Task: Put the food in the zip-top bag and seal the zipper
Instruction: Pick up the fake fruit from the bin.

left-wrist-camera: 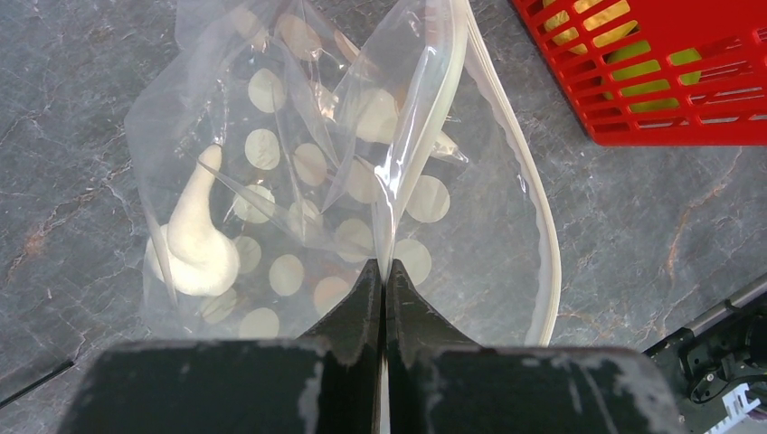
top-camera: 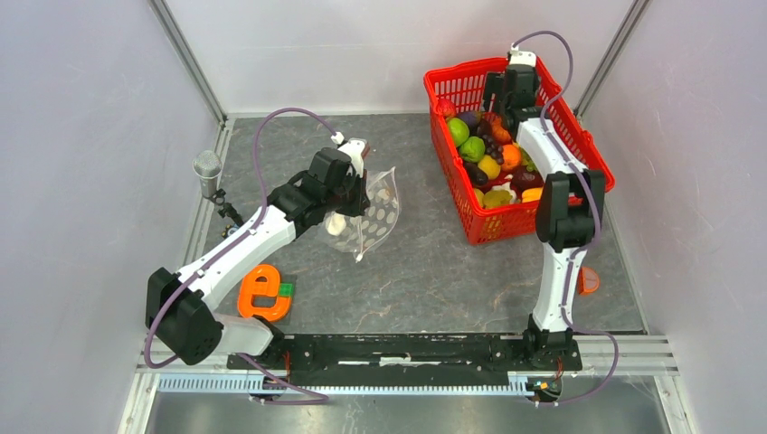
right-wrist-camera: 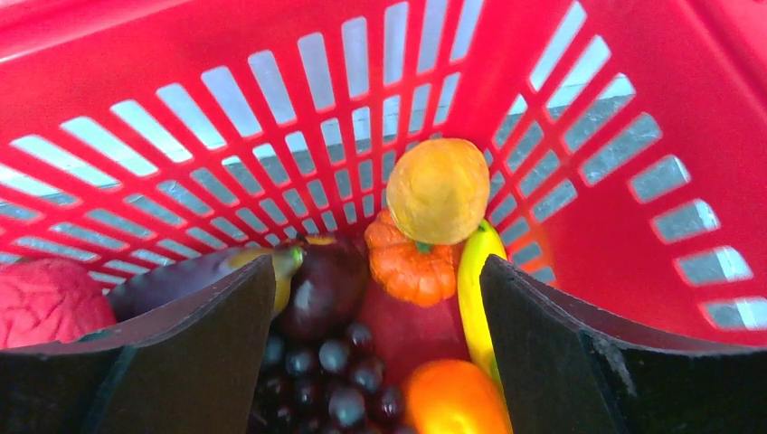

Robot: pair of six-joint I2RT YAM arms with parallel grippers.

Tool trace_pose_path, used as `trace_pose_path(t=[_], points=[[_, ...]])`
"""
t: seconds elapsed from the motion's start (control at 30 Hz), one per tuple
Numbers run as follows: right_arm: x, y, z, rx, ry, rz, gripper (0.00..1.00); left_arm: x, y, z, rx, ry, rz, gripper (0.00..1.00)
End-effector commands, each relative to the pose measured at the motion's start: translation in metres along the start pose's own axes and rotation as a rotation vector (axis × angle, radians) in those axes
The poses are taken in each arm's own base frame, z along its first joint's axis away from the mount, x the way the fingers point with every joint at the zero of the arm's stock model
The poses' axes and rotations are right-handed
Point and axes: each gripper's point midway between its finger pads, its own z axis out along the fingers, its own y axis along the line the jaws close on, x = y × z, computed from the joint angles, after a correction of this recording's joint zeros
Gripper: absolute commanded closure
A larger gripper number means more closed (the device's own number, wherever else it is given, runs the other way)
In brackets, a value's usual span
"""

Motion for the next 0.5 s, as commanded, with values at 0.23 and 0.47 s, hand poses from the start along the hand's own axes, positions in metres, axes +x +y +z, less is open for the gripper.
trace_pose_path(t=[0.23, 0.47], points=[[-0.005, -0.033, 0.038, 0.158, -0.027, 0.006, 0.14, -0.014, -0.014, -0.007, 0.069, -0.056, -0.060, 0.98], [0.015, -0.032, 0.064, 0.116, -0.002, 0.013, 0.17, -0.013, -0.015, -0.006, 0.072, -0.052, -0.062, 0.98]])
